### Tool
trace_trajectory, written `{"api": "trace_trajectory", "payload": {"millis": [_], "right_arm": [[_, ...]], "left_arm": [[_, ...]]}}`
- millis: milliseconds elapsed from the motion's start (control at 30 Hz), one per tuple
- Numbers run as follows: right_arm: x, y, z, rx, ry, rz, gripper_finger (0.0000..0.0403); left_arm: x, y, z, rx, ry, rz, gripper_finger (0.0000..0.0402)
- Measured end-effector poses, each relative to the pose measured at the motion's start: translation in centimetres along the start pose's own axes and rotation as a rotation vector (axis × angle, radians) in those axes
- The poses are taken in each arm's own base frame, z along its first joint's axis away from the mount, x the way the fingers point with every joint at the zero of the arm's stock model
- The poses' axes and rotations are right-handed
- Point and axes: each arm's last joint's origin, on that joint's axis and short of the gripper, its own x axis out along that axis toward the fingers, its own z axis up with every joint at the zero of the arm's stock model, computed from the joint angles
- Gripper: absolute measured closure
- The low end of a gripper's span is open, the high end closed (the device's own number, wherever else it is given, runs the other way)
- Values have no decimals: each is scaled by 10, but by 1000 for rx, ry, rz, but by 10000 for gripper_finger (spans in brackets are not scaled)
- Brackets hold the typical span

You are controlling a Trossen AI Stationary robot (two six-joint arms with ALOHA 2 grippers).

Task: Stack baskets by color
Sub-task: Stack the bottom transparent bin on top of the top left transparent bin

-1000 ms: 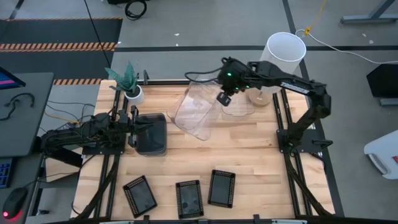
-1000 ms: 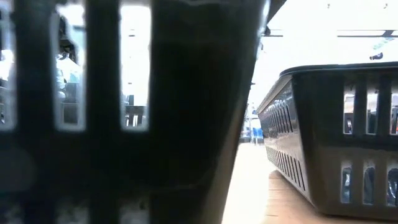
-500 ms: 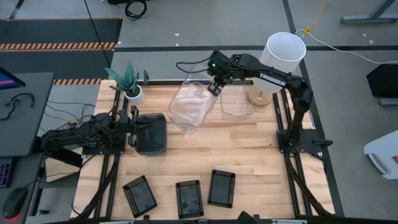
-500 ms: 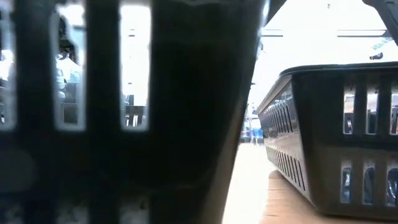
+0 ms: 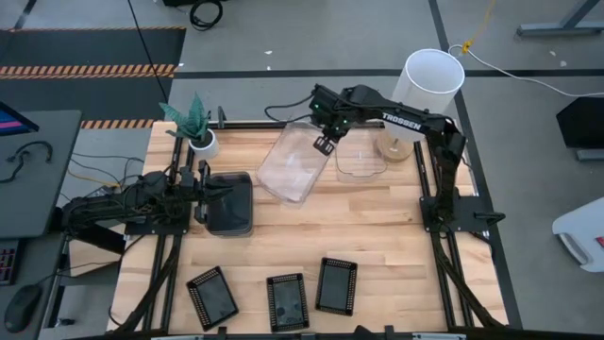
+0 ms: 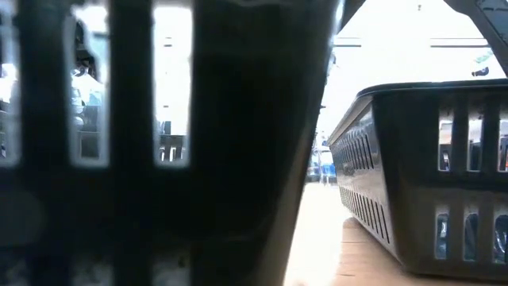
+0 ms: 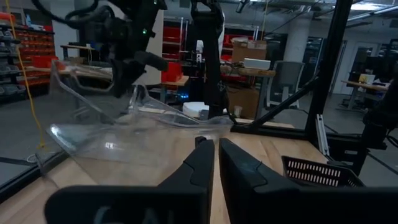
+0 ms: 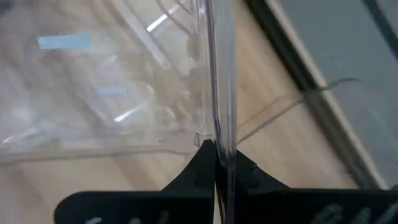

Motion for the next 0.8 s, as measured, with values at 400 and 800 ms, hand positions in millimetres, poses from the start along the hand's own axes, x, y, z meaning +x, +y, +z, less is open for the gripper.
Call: {"api": "trace_trajectory", "payload": {"millis": [400, 800], "right_arm": [[13, 11, -4, -65, 94, 57, 396], [13, 22, -9, -151, 128, 94, 396]], "left_arm": [[0, 0, 0, 0, -3, 0, 371], [0, 0, 0, 0, -3, 0, 378]]}}
